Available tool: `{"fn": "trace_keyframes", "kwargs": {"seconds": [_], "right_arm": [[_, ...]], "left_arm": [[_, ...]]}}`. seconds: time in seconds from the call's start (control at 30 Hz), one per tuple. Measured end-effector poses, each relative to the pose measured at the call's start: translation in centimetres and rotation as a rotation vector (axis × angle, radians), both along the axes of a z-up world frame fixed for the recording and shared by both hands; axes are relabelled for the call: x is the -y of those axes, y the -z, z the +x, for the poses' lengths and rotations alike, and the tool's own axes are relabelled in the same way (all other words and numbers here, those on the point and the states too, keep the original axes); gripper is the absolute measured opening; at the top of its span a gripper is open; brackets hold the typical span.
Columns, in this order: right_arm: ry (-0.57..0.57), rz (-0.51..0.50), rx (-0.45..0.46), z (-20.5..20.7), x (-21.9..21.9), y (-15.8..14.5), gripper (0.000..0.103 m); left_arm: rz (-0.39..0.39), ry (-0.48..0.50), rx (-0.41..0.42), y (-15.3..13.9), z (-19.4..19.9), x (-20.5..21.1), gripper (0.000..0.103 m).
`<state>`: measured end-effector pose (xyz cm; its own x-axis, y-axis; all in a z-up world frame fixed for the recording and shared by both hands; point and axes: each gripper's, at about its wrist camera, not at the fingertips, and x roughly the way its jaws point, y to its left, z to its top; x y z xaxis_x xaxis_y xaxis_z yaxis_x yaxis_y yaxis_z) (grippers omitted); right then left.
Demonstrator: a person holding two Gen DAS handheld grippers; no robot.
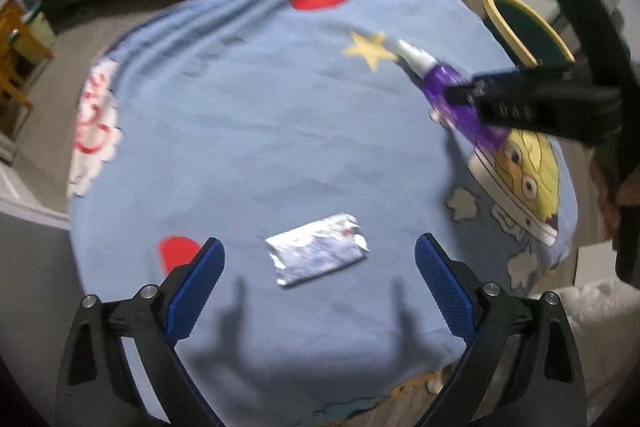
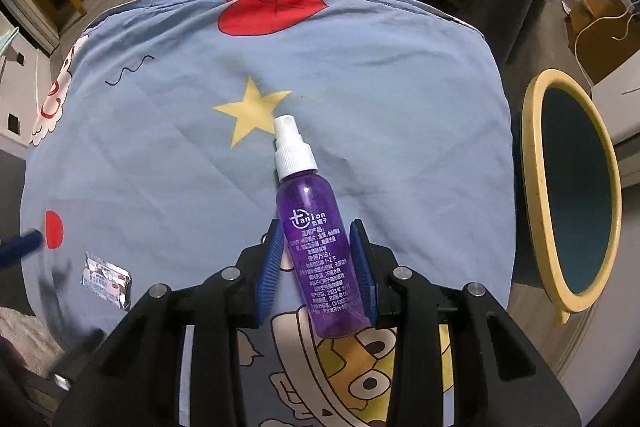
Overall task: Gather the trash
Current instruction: 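Grasp the silver medicine packet with the left gripper, then carry the packet over the bin with left gripper while right gripper carries the spray bottle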
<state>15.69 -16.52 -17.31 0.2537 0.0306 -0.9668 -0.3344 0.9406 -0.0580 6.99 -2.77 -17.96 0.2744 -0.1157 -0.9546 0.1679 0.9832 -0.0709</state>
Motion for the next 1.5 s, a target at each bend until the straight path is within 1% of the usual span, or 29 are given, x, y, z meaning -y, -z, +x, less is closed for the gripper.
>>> {"fn": "trace_keyframes", "kwargs": {"seconds": [0.1, 0.2, 0.27, 0.3, 0.33, 0.37, 0.4, 0.5, 0.7, 0.77, 0.8, 0.83, 0.93, 1.0, 1.1, 1.23, 1.33, 1.4, 1.5], "right_arm": [[-0.010, -0.001, -0.001, 0.0, 0.1, -0.1, 0.034], [-0.008, 0.004, -0.005, 0.0, 0.0, 0.0, 0.034], [-0.013, -0.002, -0.009, -0.1, 0.0, 0.3, 0.035], [-0.015, -0.001, -0.014, 0.0, -0.1, 0.4, 0.039], [-0.017, 0.007, -0.028, 0.0, -0.1, 0.6, 0.049], [-0.017, 0.013, -0.039, -0.1, -0.2, 0.8, 0.054], [-0.017, 0.016, -0.044, -0.1, -0.4, 0.9, 0.061], [-0.036, 0.013, -0.038, -0.3, -0.7, 1.0, 0.062], [-0.034, 0.006, -0.024, 0.1, -0.5, 1.1, 0.063], [-0.030, 0.008, -0.032, 0.4, -0.5, 1.4, 0.059], [-0.030, 0.007, -0.038, 0.6, -0.6, 1.6, 0.046], [-0.030, 0.000, -0.047, 0.7, -0.6, 1.8, 0.035], [-0.028, 0.006, -0.049, 0.9, -0.2, 1.6, 0.034], [-0.026, 0.020, -0.029, 0.9, 0.1, 0.9, 0.033], [-0.016, 0.061, 0.026, 1.0, 0.5, -1.1, 0.033], [-0.014, 0.082, 0.093, 1.0, 1.0, -3.4, 0.032], [-0.008, 0.130, 0.134, 0.7, 1.6, -5.1, 0.032], [0.000, 0.159, 0.150, 0.5, 1.7, -6.1, 0.032], [0.023, 0.202, 0.165, 1.2, 2.6, -7.2, 0.032]], "left_arm": [[-0.002, -0.011, -0.038, 1.1, 0.0, 0.3, 0.092], [0.010, -0.036, -0.086, 2.4, 0.0, 0.1, 0.081], [0.009, -0.050, -0.103, 2.9, 0.0, -0.2, 0.078], [0.013, -0.051, -0.100, 2.9, 0.0, -0.2, 0.075], [0.018, -0.049, -0.095, 2.9, 0.0, -0.1, 0.072], [0.021, -0.046, -0.091, 2.9, 0.0, -0.1, 0.068], [0.029, -0.045, -0.083, 2.8, 0.0, -0.2, 0.062], [0.036, -0.046, -0.071, 2.8, 0.1, -0.3, 0.061], [0.067, -0.043, -0.032, 2.4, 0.5, -0.3, 0.061], [0.067, -0.041, -0.023, 2.2, 0.9, -0.3, 0.061], [0.068, -0.040, -0.017, 2.1, 0.8, -0.3, 0.061], [0.069, -0.040, -0.013, 1.9, 1.0, -0.2, 0.061], [0.077, -0.035, 0.005, 0.8, 1.8, -0.2, 0.061], [0.075, -0.032, 0.020, 0.4, 1.8, -0.2, 0.061], [0.080, -0.021, 0.051, -0.2, 1.7, -0.1, 0.061], [0.090, 0.001, 0.093, -1.3, 1.5, -0.1, 0.061], [0.098, 0.021, 0.139, -2.3, 1.3, 0.7, 0.061], [0.101, 0.029, 0.169, -2.9, 1.6, 1.3, 0.061], [0.109, 0.039, 0.192, -3.5, 1.7, 1.7, 0.061]]}}
